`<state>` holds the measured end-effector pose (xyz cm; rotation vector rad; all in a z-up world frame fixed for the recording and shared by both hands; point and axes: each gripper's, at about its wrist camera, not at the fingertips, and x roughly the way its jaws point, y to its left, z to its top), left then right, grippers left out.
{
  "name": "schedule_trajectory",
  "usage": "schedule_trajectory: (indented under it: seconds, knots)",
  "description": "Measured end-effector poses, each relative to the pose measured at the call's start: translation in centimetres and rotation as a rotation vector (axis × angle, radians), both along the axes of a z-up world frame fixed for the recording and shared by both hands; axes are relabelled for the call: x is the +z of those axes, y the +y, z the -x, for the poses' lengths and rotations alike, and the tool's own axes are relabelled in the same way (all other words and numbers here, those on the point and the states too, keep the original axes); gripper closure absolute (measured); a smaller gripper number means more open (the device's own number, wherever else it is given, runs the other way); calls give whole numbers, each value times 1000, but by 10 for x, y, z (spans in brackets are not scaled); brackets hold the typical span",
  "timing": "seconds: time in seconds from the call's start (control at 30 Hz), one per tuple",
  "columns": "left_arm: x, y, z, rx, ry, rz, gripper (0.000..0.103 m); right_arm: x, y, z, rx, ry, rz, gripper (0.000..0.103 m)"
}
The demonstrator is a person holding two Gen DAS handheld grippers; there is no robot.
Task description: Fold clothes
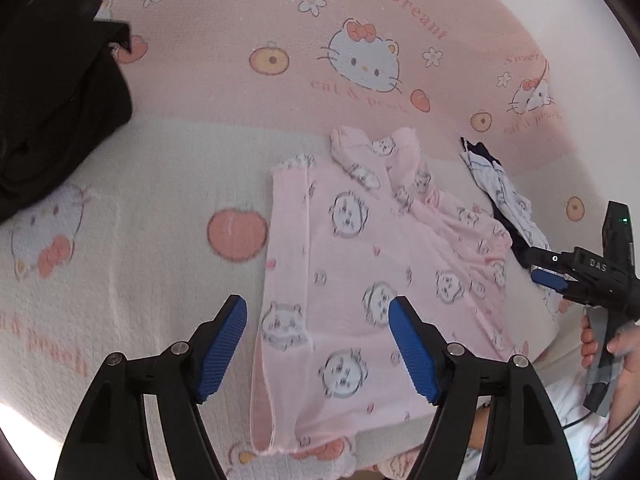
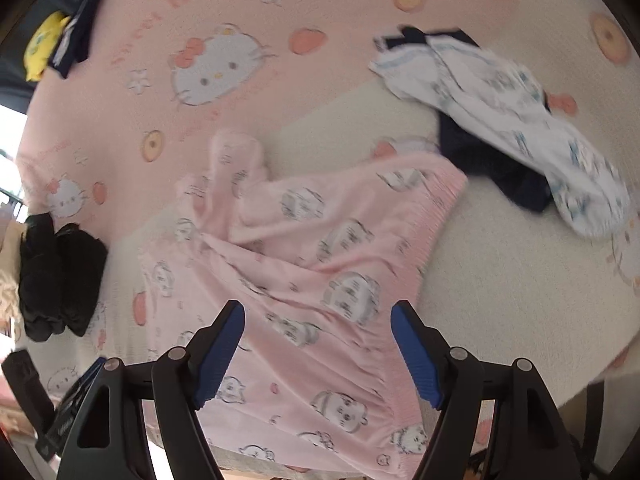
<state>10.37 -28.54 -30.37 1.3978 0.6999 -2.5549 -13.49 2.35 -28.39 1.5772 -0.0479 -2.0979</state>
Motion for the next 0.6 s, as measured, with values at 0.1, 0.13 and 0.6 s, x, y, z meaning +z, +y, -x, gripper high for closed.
schedule_trajectory:
  seconds: [0.1, 0.13, 0.6]
  knots:
    - [8, -3, 17, -4, 10, 0, 31, 6, -10, 11, 9, 10, -16, 28]
    - [11, -4, 23, -8, 14, -2, 31, 6, -12, 16, 2, 1, -10, 28]
    - [25, 14, 118, -138, -57, 20, 31, -2, -8, 78, -93, -135, 55, 28]
